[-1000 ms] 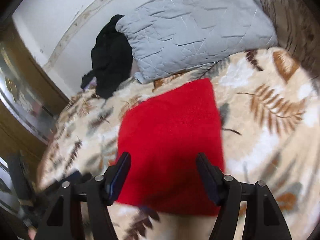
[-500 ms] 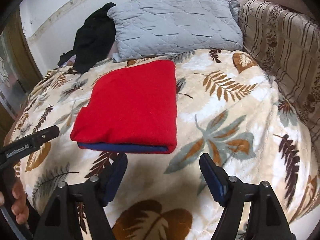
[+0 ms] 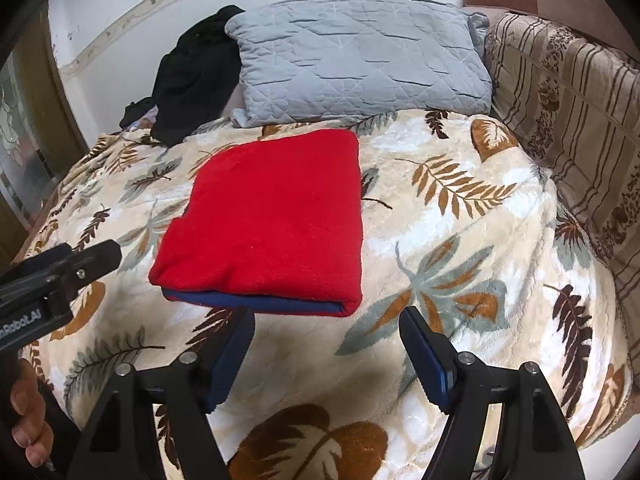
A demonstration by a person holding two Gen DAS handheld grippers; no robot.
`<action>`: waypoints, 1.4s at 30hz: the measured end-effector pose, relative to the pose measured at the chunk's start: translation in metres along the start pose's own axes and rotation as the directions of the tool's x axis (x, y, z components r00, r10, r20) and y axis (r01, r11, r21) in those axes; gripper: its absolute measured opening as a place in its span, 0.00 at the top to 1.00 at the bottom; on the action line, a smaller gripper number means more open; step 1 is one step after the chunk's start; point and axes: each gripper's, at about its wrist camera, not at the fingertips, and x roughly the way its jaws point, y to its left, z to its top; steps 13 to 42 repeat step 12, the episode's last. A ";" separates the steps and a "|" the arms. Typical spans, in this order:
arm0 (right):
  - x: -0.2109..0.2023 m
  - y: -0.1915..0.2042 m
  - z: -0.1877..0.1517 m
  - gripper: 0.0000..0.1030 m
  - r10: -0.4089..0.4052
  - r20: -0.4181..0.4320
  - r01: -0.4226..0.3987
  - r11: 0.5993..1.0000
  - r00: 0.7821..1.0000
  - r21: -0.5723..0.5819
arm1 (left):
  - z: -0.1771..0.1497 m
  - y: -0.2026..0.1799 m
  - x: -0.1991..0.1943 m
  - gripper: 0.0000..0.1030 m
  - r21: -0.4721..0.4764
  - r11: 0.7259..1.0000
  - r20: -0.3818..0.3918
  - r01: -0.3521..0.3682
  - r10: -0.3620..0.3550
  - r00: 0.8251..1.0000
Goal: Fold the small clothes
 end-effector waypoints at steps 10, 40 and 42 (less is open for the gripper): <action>0.006 0.003 0.006 0.24 0.007 -0.005 -0.007 1.000 1.000 -0.010 | 0.004 -0.007 -0.002 0.09 0.021 1.000 0.038 0.023 -0.023 0.999; 0.007 0.004 0.007 0.24 0.006 -0.003 -0.006 1.000 1.000 -0.008 | 0.006 -0.008 -0.002 0.09 0.025 1.000 0.045 0.016 -0.017 0.999; 0.007 0.004 0.007 0.24 0.006 -0.003 -0.006 1.000 1.000 -0.008 | 0.006 -0.008 -0.002 0.09 0.025 1.000 0.045 0.016 -0.017 0.999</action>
